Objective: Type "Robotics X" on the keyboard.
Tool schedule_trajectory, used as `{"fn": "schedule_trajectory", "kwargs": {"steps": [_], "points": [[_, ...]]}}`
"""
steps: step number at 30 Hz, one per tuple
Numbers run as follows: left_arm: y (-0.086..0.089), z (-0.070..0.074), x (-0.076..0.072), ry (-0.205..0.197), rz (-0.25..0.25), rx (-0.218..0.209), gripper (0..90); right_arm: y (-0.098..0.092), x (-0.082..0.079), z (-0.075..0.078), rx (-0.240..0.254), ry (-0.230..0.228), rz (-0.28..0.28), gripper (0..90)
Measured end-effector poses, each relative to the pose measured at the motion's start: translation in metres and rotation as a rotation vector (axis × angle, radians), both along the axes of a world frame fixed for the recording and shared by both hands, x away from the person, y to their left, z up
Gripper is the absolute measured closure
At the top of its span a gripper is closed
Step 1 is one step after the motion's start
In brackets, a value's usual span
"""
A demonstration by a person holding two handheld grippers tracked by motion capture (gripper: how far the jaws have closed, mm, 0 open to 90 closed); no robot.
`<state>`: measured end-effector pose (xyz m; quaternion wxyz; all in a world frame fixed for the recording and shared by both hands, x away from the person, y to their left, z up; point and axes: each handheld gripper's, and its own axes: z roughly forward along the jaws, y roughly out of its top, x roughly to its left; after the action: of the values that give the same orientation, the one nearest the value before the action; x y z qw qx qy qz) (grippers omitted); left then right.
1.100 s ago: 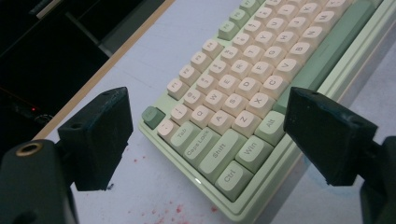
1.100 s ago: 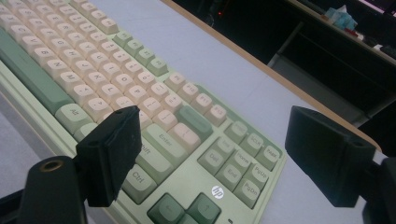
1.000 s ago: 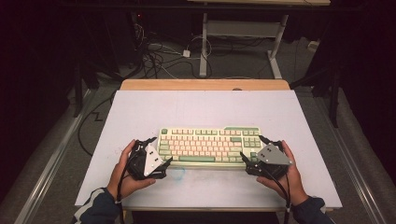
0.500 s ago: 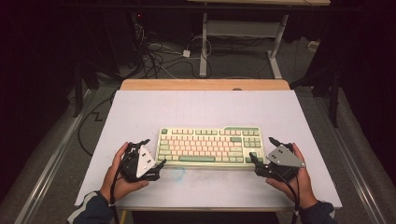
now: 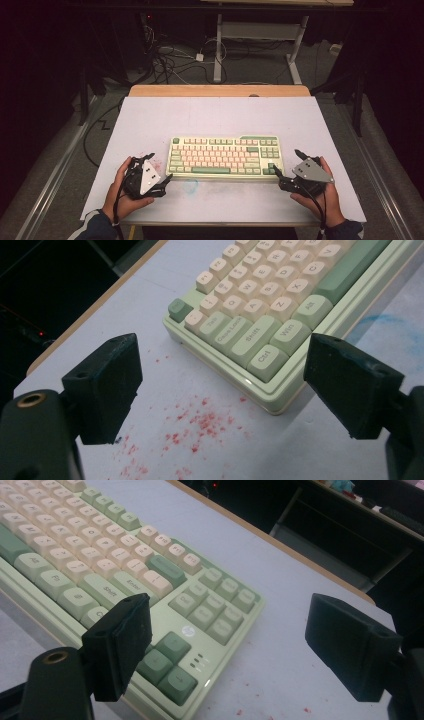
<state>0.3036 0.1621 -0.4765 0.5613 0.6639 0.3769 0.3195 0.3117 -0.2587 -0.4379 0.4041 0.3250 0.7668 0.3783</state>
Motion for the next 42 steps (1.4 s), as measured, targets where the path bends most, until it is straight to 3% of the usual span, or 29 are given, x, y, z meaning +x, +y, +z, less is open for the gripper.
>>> {"fn": "schedule_trajectory", "kwargs": {"steps": [7,12,19,23,42], "points": [[0.006,-0.007,-0.003,0.040,0.004,-0.021,14.5,-0.011,-0.004,-0.007,-0.005,0.009,-0.032,19.5],[0.010,-0.015,-0.005,0.064,0.018,0.000,14.5,-0.021,-0.009,-0.013,0.014,0.018,-0.057,19.5],[0.015,-0.019,-0.007,0.075,0.033,-0.003,14.5,-0.036,-0.015,-0.026,0.034,0.045,-0.105,20.0],[0.016,-0.023,-0.009,0.084,0.041,0.010,14.5,-0.039,-0.018,-0.031,0.033,0.061,-0.108,20.0],[0.017,-0.027,-0.013,0.080,0.031,0.021,14.5,-0.033,-0.019,-0.031,0.020,0.041,-0.088,19.9]]}}
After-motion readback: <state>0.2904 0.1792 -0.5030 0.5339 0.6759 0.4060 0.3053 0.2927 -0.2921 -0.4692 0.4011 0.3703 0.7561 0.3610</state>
